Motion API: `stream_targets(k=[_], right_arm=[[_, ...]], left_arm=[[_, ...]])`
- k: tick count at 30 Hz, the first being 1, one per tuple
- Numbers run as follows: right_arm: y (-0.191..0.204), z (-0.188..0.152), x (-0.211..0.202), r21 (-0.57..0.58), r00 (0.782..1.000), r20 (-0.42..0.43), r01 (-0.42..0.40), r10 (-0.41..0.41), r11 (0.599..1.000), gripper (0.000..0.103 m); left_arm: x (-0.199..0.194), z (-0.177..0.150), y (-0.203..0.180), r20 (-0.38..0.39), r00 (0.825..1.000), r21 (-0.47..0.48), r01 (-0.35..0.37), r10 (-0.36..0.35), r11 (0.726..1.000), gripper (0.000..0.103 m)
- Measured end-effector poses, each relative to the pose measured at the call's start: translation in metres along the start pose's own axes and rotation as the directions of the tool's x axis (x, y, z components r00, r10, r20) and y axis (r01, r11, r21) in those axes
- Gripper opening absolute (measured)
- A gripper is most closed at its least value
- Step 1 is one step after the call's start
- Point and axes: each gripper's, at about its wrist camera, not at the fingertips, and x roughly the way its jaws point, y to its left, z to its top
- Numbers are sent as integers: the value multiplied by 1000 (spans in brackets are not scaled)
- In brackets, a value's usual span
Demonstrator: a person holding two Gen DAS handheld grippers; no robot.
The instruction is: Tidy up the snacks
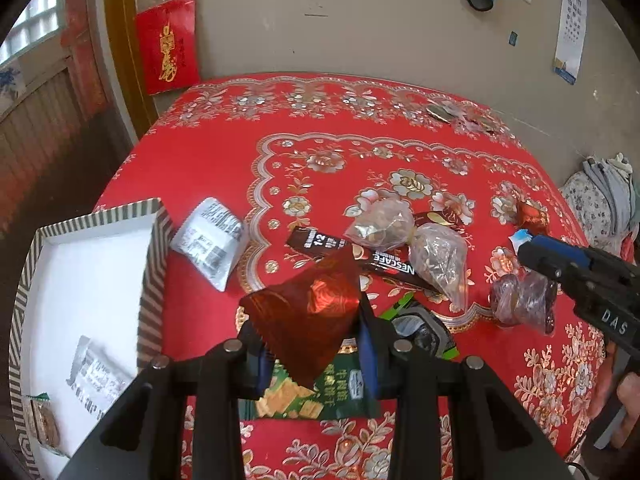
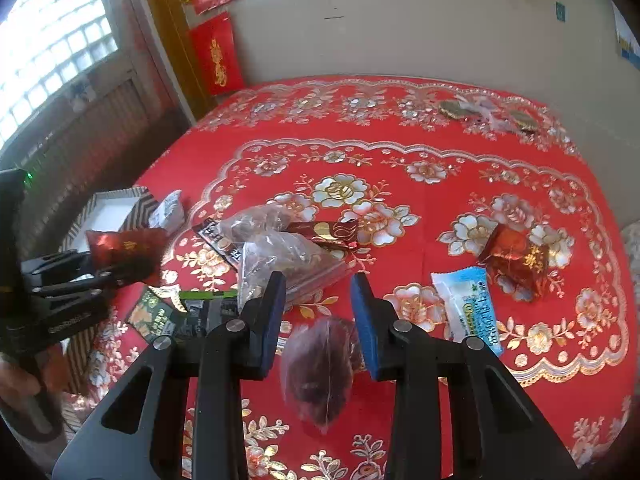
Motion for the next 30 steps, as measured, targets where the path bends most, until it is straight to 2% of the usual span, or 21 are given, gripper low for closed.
stream_targets(k=[4,6,9,11,17,20,23,26,28,30], right_arm=[[-13,-9,-2,68,999,-30,-37,39,997,36],[-19,-15,2,81,998,-61,-30,35,996,50],[-26,-25,11,91,993,-120,6,5,996,51],[-25,-32,7,92,993,-116,-24,35,995,51],[-29,-48,-13,83,994,-105,-7,16,997,51],[-37,-51,-22,121,996,-89,8,2,993,64],[-37,-53,-27,78,996,-90,17,-10,997,65],[-36,-59,-26,0,986,-157,59,-58,998,71],[-38,-66,-25,11,983,-177,59,-56,998,71],[-39,-69,-27,37,987,-157,44,-38,998,71]], left_arm=[[-2,-6,4,0,1000,3,2,-2,1000,37],[-1,-7,4,-4,1000,-1,12,-12,1000,37],[0,-9,2,-6,1000,-3,26,-26,1000,37],[-1,-11,2,-6,999,-1,32,-32,999,37],[-3,-12,4,0,1000,-4,31,-31,1000,37],[-3,-12,3,1,999,-6,39,-39,999,37],[-4,-14,2,-1,999,0,43,-43,999,37],[-6,-14,3,4,999,-2,45,-45,999,37],[-6,-14,4,7,999,-11,51,-51,999,37],[-5,-14,3,7,999,-14,54,-54,998,37]])
